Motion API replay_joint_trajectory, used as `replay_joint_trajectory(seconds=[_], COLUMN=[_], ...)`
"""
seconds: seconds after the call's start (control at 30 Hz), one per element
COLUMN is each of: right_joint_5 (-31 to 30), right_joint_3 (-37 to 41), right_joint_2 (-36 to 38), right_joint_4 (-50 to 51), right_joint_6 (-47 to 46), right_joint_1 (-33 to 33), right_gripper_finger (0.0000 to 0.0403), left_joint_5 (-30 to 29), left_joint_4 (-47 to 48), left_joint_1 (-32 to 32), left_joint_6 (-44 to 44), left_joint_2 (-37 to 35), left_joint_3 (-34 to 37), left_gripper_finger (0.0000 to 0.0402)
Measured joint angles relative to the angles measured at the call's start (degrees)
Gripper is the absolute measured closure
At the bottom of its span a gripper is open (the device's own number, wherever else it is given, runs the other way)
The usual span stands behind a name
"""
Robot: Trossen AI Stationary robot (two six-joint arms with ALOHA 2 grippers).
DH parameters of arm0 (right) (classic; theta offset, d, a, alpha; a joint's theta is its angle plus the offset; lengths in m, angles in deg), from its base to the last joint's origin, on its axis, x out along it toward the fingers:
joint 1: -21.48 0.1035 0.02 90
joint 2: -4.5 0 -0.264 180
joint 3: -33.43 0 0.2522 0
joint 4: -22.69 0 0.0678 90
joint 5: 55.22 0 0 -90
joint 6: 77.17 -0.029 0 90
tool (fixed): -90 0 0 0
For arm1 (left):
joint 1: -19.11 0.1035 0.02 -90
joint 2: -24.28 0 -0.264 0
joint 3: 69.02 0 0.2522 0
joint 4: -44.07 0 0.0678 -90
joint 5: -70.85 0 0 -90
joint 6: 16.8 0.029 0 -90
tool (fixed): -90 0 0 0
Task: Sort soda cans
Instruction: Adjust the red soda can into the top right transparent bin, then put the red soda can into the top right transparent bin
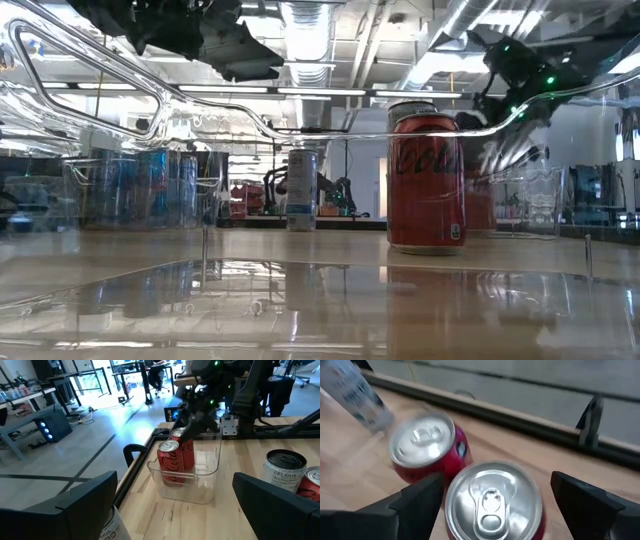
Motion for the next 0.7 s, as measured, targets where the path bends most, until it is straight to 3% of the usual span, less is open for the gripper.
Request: replay_joint_trajectory(seconds=[0.37,0.53,0.7], right_joint_5=[-0.20,-0.20,-0.36], right_joint_3=[0.00,0.00,0.00], right_joint_2=[17.87,23.55,24.20], right_joint_4=[5.62,6.31,6.04], right_joint_6=[-2.12,-2.68,-2.83], right_joint_1=[2.76,10.92,23.07], right_gripper_finger=[0.0022,0.0022,0.0023], left_joint_5=[0.39,1.54,1.68], left_joint_4=[1.05,0.90,-2.01], left_joint_1=[-0.12,-2.11,-4.54], left_joint_6=[0.03,3.53,2.42], left_joint_2=[0.00,0.03,0.04], left_joint_3=[0.04,2.26,5.03], left_gripper_finger=[0.0011,0.0011,0.0011])
